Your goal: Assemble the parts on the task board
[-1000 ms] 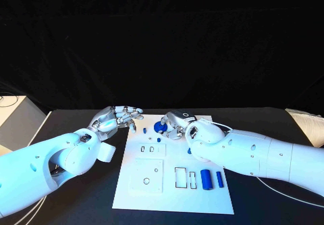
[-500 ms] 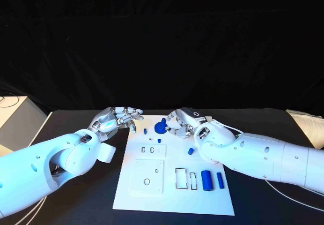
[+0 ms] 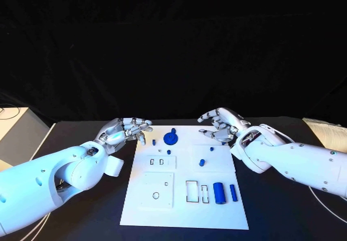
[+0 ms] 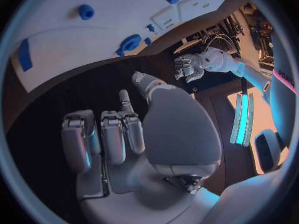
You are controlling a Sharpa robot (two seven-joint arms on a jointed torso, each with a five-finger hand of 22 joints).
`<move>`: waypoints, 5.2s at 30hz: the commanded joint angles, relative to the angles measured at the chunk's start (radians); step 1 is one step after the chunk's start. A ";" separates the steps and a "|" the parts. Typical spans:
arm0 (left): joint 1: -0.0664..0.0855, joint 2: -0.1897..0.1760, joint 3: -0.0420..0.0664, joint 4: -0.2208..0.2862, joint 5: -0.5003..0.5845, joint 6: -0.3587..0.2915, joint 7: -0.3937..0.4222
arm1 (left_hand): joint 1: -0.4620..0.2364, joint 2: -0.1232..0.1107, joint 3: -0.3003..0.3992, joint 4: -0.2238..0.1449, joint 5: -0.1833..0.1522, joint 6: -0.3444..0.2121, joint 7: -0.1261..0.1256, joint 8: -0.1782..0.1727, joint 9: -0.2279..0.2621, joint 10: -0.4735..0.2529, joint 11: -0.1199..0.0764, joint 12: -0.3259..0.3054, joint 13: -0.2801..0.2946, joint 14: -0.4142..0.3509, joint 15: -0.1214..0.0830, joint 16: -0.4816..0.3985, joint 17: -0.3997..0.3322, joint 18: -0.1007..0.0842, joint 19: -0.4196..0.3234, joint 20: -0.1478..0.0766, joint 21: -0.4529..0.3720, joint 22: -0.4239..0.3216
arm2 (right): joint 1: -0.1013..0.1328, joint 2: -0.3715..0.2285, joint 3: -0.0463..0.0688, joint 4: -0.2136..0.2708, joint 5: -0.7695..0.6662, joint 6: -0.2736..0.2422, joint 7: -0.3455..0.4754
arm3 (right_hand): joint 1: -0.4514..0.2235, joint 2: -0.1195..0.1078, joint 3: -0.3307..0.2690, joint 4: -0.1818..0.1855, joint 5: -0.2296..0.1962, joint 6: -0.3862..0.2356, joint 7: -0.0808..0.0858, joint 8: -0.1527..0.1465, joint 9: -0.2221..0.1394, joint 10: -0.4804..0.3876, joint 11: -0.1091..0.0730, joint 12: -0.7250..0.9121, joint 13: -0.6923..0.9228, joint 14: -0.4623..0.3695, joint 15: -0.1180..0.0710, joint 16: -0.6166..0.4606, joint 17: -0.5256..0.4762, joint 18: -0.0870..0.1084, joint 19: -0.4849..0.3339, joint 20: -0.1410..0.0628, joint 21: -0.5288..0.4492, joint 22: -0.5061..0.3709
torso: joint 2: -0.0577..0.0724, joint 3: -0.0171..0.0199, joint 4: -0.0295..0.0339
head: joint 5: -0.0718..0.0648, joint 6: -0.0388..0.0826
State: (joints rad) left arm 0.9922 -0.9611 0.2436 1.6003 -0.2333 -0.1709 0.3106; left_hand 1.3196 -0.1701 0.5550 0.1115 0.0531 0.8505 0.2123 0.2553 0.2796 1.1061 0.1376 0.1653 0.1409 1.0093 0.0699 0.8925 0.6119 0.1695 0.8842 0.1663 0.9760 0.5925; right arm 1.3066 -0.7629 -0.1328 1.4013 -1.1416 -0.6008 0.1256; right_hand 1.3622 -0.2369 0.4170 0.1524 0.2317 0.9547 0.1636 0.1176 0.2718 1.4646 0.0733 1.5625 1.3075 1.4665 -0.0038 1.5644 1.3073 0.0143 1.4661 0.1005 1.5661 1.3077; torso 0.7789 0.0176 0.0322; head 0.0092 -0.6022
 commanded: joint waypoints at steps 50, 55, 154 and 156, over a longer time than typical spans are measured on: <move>-0.019 0.013 0.001 -0.006 0.003 0.034 0.019 | -0.003 0.006 -0.004 -0.012 -0.003 0.014 -0.015 0.008 0.009 0.001 -0.010 0.019 0.011 0.021 -0.011 0.013 0.007 0.015 0.013 -0.010 0.003 -0.003 | -0.041 -0.068 0.000 -0.162 -0.003 0.283 0.003 | 0.009 0.009 -0.019 -0.007 -0.005 -0.011 0.010 -0.007 -0.009 0.088 0.016 -0.011 0.246 0.101 0.017 0.002 0.250 -0.014 0.105 0.014 0.005 0.263 | -0.011 0.0092 -0.0028 | -0.032 -0.037; -0.019 0.013 0.001 -0.007 0.003 0.034 0.018 | -0.003 0.006 -0.004 -0.012 -0.003 0.014 -0.015 0.008 0.009 0.001 -0.010 0.019 0.011 0.021 -0.011 0.013 0.007 0.015 0.013 -0.010 0.003 -0.003 | -0.043 -0.063 0.000 -0.168 -0.004 0.280 -0.002 | 0.008 0.018 -0.015 -0.004 0.000 -0.002 0.009 -0.002 -0.008 0.092 0.015 -0.006 0.250 0.101 0.016 0.003 0.252 -0.014 0.105 0.014 0.005 0.263 | -0.011 0.0087 -0.0033 | -0.032 -0.038; -0.022 0.034 0.000 -0.027 0.003 0.024 0.002 | -0.009 0.010 -0.005 -0.007 -0.004 0.006 -0.008 0.004 0.008 -0.008 -0.005 0.018 0.012 0.023 -0.007 0.015 0.009 0.014 0.014 -0.007 0.005 -0.004 | -0.116 0.279 -0.033 0.048 -0.271 -0.014 -0.408 | -0.041 0.068 0.022 0.007 -0.083 0.079 -0.043 0.109 0.033 0.106 -0.032 0.008 0.263 0.102 -0.027 0.002 0.252 -0.014 0.105 -0.027 0.005 0.263 | -0.033 -0.0040 -0.0171 | 0.028 -0.076; -0.022 0.034 0.000 -0.028 0.003 0.024 0.002 | -0.009 0.010 -0.005 -0.007 -0.004 0.006 -0.008 0.004 0.008 -0.008 -0.005 0.018 0.012 0.023 -0.007 0.015 0.009 0.014 0.014 -0.007 0.005 -0.004 | -0.119 0.285 -0.033 0.045 -0.281 -0.013 -0.406 | -0.041 0.068 0.022 0.007 -0.083 0.079 -0.043 0.109 0.033 0.106 -0.032 0.008 0.263 0.102 -0.027 0.002 0.252 -0.014 0.105 -0.027 0.005 0.263 | -0.032 -0.0041 -0.0173 | 0.029 -0.077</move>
State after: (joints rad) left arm 0.9705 -0.9286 0.2432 1.5716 -0.2329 -0.1548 0.3080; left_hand 1.3156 -0.1661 0.5520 0.1034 0.0531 0.8595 0.2034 0.2637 0.2866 1.1044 0.1323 0.1850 0.1529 1.0275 0.0591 0.9014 0.6196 0.1696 0.8935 0.1572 0.9761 0.5903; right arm 1.1888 -0.4808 -0.1661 1.4471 -1.3669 -0.6076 -0.2620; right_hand 1.3211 -0.1715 0.4399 0.1629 0.1454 1.0394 0.1177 0.2234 0.3034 1.4667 0.0465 1.5660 1.3077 1.4648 -0.0270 1.5644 1.3075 0.0144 1.4661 0.0752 1.5661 1.3079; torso 0.7457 0.0130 0.0154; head 0.0369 -0.6781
